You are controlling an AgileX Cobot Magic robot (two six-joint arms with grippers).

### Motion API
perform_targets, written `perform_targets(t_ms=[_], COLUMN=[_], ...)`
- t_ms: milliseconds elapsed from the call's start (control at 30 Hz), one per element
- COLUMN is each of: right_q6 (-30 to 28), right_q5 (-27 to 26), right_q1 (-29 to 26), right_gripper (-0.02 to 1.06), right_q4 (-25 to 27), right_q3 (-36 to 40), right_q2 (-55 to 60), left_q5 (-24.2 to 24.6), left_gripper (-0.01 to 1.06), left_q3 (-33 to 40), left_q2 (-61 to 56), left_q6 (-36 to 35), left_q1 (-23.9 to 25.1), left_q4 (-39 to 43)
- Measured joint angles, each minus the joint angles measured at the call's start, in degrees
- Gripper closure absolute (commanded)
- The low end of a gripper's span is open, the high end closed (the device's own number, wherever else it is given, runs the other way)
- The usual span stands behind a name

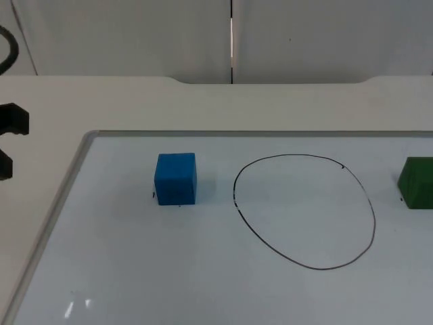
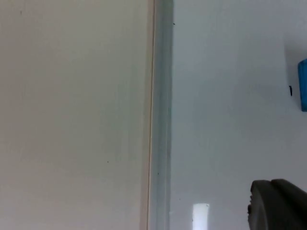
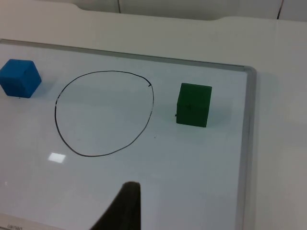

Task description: Push the two cubes into the marked area.

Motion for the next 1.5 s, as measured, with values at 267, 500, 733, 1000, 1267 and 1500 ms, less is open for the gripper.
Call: perform_targets(t_ms=[267,500,733,1000,1267,1500], right_q6=[0.0,0.0,0.0,0.0,0.0,0.0], right_q5=[0.11,0.11,0.11,0.11,0.11,0.11], right_q1=[0.0,0.0,0.0,0.0,0.11,0.01], right_gripper=[-0.01,-0.01,-0.01,-0.01,-0.01,-0.01], right_q4=[0.0,0.0,0.0,0.0,0.0,0.0], right_q3=[0.09,0.09,0.09,0.09,0.09,0.09], right_q2=[-0.22,-0.25,-0.25,-0.36,-0.36,-0.36], left_q5=[-0.66,0.59,-1.59,-6.21,-4.61,-1.8], left_gripper=[1.05,1.05,1.05,1.05,1.05,1.05], left_q3=[-4.72,-5.2,-5.2,-5.2,-5.2,-5.2], left_q2=[5.57,5.7,5.81,7.17,7.17,7.08], left_q6=[4.28,4.63,5.15,3.83,3.79,6.39], left_q1=[-0.78,-2.04,-7.87,-10.62,-10.97,-14.83], left_q4=[-4.68,-5.03,-5.17,-5.78,-6.39,-9.7])
